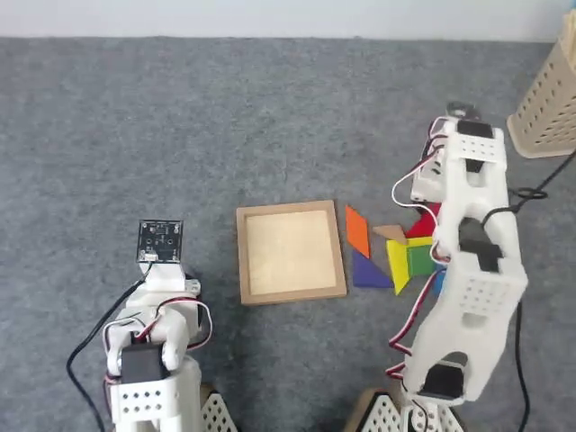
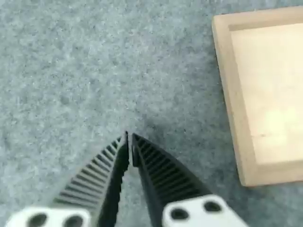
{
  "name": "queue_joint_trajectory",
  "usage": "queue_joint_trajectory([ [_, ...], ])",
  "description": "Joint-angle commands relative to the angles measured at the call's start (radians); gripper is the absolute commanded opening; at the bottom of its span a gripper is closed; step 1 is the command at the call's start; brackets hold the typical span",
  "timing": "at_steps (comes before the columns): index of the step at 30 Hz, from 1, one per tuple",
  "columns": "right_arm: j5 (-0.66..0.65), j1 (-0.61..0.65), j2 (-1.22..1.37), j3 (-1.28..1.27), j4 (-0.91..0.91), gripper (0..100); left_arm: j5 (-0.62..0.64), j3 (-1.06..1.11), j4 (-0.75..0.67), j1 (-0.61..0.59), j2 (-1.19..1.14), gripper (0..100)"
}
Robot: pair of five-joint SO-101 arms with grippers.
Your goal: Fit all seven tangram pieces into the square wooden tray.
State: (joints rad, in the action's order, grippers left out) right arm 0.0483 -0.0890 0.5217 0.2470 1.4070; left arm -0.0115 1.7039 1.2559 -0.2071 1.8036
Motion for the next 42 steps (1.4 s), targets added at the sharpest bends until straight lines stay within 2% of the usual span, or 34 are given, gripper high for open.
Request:
queue_joint_trajectory([
  [1,-0.074,0.002,-0.166,0.054,0.068,26.8,0.008,-0.019,0.006,-0.005,0.023,1],
  [4,-0.100,-0.010,-0.203,0.008,0.087,26.9,0.008,-0.019,0.006,-0.005,0.023,1],
  [10,-0.095,0.002,-0.147,-0.149,-0.061,31.6,0.008,-0.019,0.006,-0.005,0.023,1],
  [16,0.043,-0.053,-0.051,-0.167,-0.099,31.5,0.008,-0.019,0.006,-0.005,0.023,1],
  [24,0.144,-0.038,0.044,-0.140,-0.096,31.4,0.008,-0.019,0.006,-0.005,0.023,1],
  [35,0.069,-0.039,0.074,-0.078,-0.119,31.2,0.008,-0.019,0.006,-0.005,0.023,1],
  [42,0.087,-0.039,0.076,-0.083,-0.125,20.5,0.008,-0.019,0.006,-0.005,0.023,1],
])
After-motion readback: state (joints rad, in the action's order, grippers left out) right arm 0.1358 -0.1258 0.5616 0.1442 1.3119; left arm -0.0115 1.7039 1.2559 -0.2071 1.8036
